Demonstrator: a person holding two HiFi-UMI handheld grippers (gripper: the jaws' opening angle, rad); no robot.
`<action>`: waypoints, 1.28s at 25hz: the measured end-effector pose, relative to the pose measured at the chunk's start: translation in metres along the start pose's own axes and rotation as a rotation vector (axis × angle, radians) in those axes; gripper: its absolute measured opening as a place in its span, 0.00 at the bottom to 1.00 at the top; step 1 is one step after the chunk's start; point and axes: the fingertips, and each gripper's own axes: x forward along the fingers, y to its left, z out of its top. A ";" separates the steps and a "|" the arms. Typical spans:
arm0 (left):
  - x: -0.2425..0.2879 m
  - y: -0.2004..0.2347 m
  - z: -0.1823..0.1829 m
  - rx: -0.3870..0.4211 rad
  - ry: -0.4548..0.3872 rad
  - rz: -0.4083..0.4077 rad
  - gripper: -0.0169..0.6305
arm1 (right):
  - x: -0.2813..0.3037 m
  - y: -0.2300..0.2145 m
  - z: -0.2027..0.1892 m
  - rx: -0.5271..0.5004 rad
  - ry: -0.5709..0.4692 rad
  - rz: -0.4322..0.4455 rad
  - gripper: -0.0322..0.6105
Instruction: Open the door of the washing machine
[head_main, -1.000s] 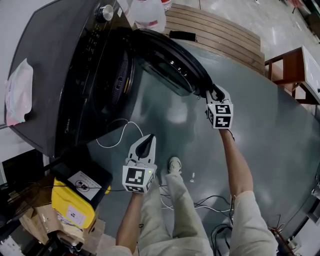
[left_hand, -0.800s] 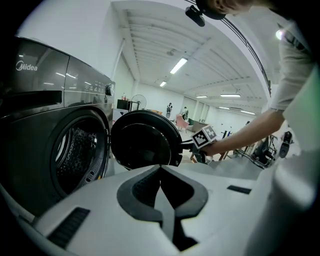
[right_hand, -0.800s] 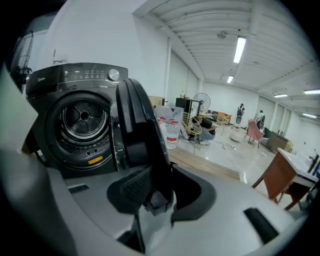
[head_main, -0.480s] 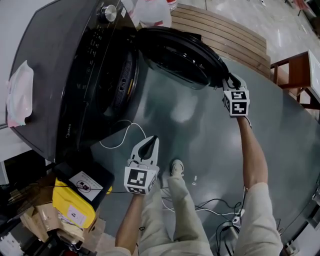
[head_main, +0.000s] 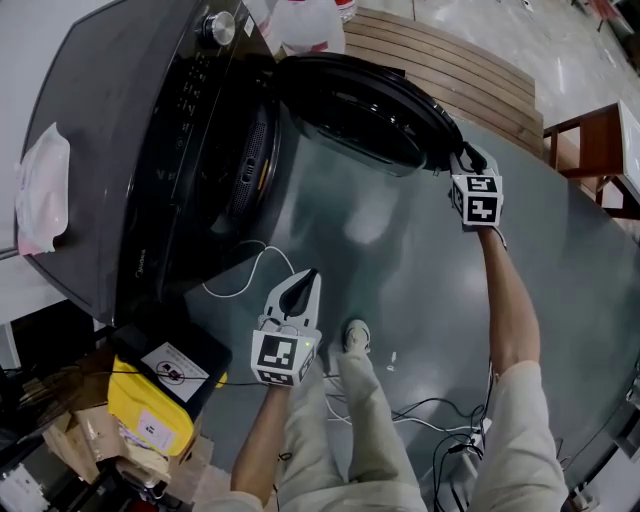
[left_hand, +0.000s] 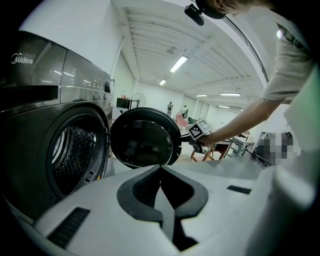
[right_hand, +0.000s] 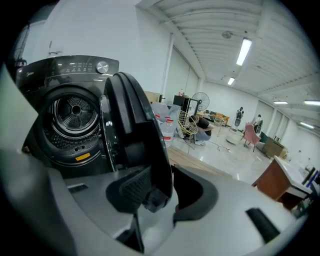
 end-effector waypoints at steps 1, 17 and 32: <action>0.001 0.000 0.001 0.004 -0.002 0.000 0.04 | -0.001 -0.001 0.001 0.019 -0.010 -0.001 0.26; -0.010 0.002 0.001 0.012 -0.015 0.008 0.04 | -0.113 0.092 -0.035 0.063 -0.123 0.085 0.19; -0.076 0.001 0.012 -0.001 -0.059 0.028 0.04 | -0.271 0.198 -0.022 0.084 -0.203 0.134 0.05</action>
